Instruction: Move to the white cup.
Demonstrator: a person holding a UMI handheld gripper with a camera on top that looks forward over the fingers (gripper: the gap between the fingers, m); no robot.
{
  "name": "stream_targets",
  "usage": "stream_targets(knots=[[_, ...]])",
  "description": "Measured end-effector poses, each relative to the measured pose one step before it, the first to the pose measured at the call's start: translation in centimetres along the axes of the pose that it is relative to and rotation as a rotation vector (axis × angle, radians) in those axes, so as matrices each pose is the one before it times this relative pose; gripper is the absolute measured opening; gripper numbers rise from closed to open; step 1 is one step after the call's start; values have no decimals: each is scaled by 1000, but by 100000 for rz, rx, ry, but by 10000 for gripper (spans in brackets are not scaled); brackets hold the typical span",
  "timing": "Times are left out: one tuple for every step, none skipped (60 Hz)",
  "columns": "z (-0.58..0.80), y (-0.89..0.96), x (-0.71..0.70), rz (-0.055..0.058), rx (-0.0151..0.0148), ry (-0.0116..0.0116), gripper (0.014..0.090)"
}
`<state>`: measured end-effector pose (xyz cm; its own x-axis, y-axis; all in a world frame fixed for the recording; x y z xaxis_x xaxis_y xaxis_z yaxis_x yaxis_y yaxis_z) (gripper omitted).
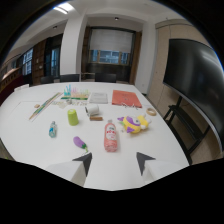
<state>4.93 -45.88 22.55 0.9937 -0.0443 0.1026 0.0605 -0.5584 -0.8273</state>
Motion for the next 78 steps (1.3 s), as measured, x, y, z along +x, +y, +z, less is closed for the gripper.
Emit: stream_targets(knots=[[-43,41,-33,51,-159,141,850],[-62,29,-72,49,-122,154,848],[-102,24,-139,44,-90,139,849],[-164,-9,-197,79,-6,91,849],[-198,1,-243,86,-3,52,848],[57,29,-73,73,133,67,849],[-905,98,-921,171,-16,369,849],[-207,-2,-223,67,5,108,849],[271,-87,216,75,58,-99,850],[-574,64,-756,157,5,302,848],[-143,-10,-297,159,71,12,848],[-150,-3,-291,127,76,-1,850],[-133,-21,-283,49,87,-20,849],[278,-87,197,17,104,-184,848],[-258,-75,-733,127,-25,147,850],[-490,187,-968,131,231,306,849],[-128,-15,-331,88,220,-53,849],[-106,-39,-366,82,190,-50,851],[-53,-52,-349,61,196,-5,851],[-54,-53,-324,25,146,85,850],[-3,-44,-276,-45,86,172,851],[-9,-66,-266,-152,28,258,851],[79,-187,-147,-270,22,320,849],[-17,-26,-459,-101,148,109,852],[284,-223,-395,-147,199,-33,850],[131,-189,-287,-110,333,-163,851],[160,-223,-290,-77,373,-284,852],[207,-232,-272,-57,395,-279,848],[250,-247,-247,-71,342,-265,846],[276,-238,-273,-72,278,-200,848],[297,-233,-272,-140,171,-230,847],[123,-344,-225,-296,6,-130,845],[699,-203,-356,-254,156,-306,847],[497,-227,-211,-355,66,-258,849],[497,-230,-168,-379,5,-209,847],[537,-249,-140,-375,6,-150,847],[567,-248,-116,-341,59,-145,849],[611,-295,-154,-337,102,-216,850],[648,-274,-141,-332,51,-258,851],[642,-336,-230,-389,-25,-214,850],[775,-302,-122,-232,20,-375,849],[738,-281,-75,-218,-35,-320,850],[805,-299,-64,-134,-85,-235,850],[863,-269,-62,-36,-135,-229,848],[883,-288,-30,-20,-121,-285,850],[920,-323,-6,-79,-136,-341,849],[968,-212,-34,-87,-144,-347,847],[1142,-420,-81,-48,-339,-210,850],[981,-277,35,-124,-328,-175,848],[1021,-285,65,-190,-309,-96,847],[1026,-291,77,-269,-309,-60,849],[1047,-305,128,-331,-324,-31,847],[1011,-305,123,-341,-319,-8,846],[918,-189,205,-249,-163,-60,849],[1046,-328,93,-98,-45,-106,848],[1018,-329,59,-44,17,-184,847],[1186,-291,90,55,52,-178,849],[974,-301,37,-31,-96,-122,849],[1161,-300,18,2,-160,-176,847],[980,-231,-27,-58,-145,-421,850],[952,-248,-73,-76,-123,-622,851],[944,-234,-88,-47,-136,-717,846],[952,-194,-99,-42,-242,-686,849],[902,-162,-94,92,-404,-622,850],[894,-112,-53,117,-465,-588,847],[853,-116,-42,178,-441,-571,849],[817,-106,-49,223,-409,-606,850],[800,-87,-53,239,-354,-606,846],[663,12,-108,283,-289,-364,848],[930,-81,106,270,-370,-373,846],[723,-14,73,267,-395,-55,848],[678,5,64,236,-449,20,847],[628,27,47,177,-483,-24,848],[604,25,58,21,-499,-114,846],[559,23,23,4,-477,-185,846],[522,71,48,25,-540,-120,845],[452,81,0,119,-564,-72,846],[390,106,51,69,-599,-65,846]])
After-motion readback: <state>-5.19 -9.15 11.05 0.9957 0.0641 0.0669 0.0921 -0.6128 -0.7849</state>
